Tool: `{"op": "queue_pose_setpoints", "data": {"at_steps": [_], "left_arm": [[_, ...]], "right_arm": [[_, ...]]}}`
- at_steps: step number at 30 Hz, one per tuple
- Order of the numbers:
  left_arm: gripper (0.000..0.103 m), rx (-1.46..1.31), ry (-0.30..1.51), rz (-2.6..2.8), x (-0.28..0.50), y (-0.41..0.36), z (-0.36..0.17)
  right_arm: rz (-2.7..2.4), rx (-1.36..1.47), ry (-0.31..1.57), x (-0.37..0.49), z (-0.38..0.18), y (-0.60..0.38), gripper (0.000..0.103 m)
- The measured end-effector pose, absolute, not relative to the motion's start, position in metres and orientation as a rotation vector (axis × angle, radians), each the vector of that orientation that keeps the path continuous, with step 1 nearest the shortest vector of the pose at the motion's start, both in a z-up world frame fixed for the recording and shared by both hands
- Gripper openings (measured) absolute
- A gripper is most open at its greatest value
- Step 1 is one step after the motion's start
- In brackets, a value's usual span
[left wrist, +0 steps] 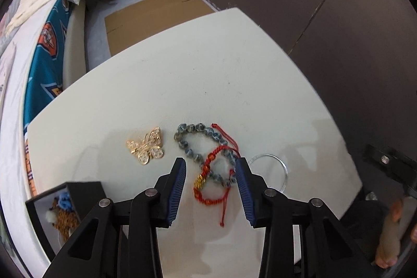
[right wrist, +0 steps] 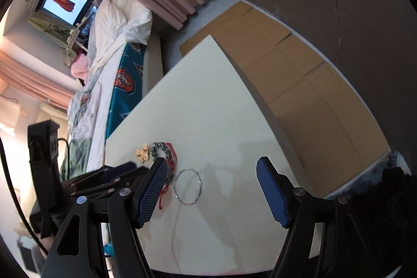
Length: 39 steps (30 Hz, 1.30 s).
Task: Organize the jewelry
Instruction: 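Move the left gripper to the red cord bracelet and close on it, then lift the red cord bracelet with the left gripper toward the black box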
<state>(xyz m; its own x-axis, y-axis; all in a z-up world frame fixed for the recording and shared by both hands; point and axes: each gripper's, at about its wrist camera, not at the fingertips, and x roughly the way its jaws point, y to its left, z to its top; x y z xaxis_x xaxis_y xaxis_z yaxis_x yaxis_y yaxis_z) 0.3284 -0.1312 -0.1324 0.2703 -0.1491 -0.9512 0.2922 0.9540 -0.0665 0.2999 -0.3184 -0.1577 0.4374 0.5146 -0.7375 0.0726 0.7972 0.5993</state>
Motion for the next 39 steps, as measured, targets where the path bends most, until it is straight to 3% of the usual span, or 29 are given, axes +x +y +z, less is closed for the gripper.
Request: {"op": "queue_pose_setpoints", "data": {"at_steps": [3, 5, 9, 23, 39], "left_arm": [[0.04, 0.141, 1.288, -0.294, 0.332, -0.134, -0.142], [0.024, 0.15, 1.306, -0.285, 0.334, -0.134, -0.149], [0.01, 0.12, 1.309, -0.283, 0.334, -0.128, -0.155], [0.009, 0.042, 1.285, -0.386, 0.316, -0.115, -0.126], [0.009, 0.051, 1.378, -0.387, 0.313, -0.101, -0.159]], "right_arm": [[0.317, 0.635, 1.109, 0.301, -0.162, -0.32, 0.071], [0.312, 0.634, 1.114, 0.301, -0.163, -0.321, 0.071], [0.313, 0.637, 1.118, 0.302, -0.164, -0.321, 0.071], [0.343, 0.592, 1.14, 0.309, -0.166, -0.29, 0.071], [0.349, 0.515, 1.154, 0.313, -0.16, -0.264, 0.071]]}}
